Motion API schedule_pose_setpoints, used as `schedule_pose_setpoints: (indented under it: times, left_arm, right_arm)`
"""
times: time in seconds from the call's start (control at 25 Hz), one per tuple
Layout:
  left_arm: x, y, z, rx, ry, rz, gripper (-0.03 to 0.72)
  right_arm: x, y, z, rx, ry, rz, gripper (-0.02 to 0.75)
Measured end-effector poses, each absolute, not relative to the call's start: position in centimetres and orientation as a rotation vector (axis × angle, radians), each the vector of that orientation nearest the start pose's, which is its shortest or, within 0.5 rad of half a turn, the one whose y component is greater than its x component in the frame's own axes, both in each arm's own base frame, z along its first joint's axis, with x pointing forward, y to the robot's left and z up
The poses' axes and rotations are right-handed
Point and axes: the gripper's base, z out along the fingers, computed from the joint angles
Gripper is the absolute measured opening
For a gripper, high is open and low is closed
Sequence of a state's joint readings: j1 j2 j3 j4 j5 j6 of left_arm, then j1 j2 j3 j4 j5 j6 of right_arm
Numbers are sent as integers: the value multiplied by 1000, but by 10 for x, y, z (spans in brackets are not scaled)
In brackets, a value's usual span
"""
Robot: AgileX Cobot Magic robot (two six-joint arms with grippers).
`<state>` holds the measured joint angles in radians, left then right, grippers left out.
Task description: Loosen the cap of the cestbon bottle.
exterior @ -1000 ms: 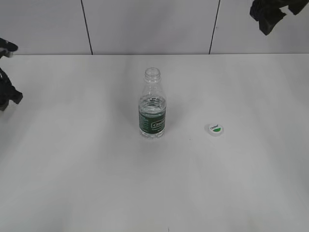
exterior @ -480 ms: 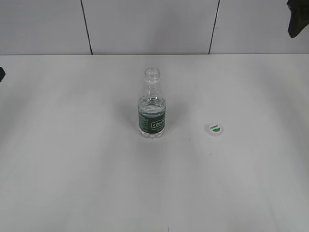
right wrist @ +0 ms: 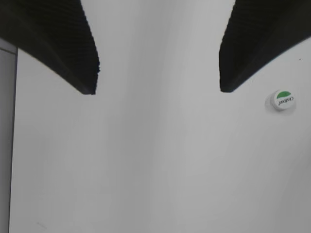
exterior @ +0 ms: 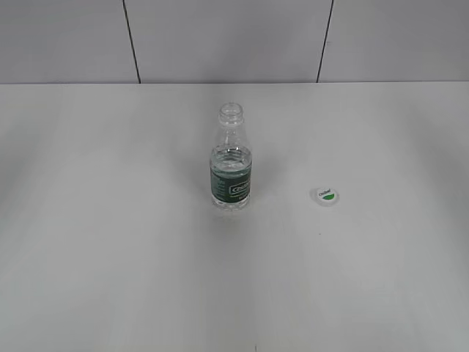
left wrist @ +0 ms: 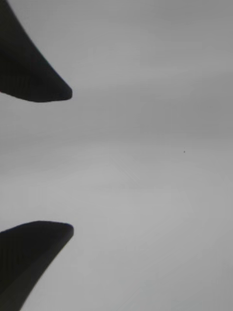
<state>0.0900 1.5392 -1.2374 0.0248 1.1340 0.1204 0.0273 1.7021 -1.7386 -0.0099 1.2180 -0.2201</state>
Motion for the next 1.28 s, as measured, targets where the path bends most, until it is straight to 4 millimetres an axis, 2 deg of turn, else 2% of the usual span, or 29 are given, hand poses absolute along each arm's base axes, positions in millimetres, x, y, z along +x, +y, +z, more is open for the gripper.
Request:
schedule_pose_setpoints:
  times: [0.2,0.44,0.76,1.04,1.12,1.28]
  left_arm:
    - [277,26,312,60,2870,60,468]
    - [242,22,328,61,2806,63,468]
    - [170,16,316,62,2785,66,468]
    - [111,11,311,58,2648,83,468]
    - [100,9,306,56,2622,78,468]
    - [82,7,303,37,2562,75,468]
  right_arm:
    - [332,9,362,-335,2696,-57,589]
    - [276,8,343,-345,2773,-47,589]
    - [188,5,327,-320,2778,-43,589]
    - [116,3,343,-251,2567,-52,589]
    - [103,3,347,-241,2483,-58,589]
    - [86,2,343,-235,2419,-63,589]
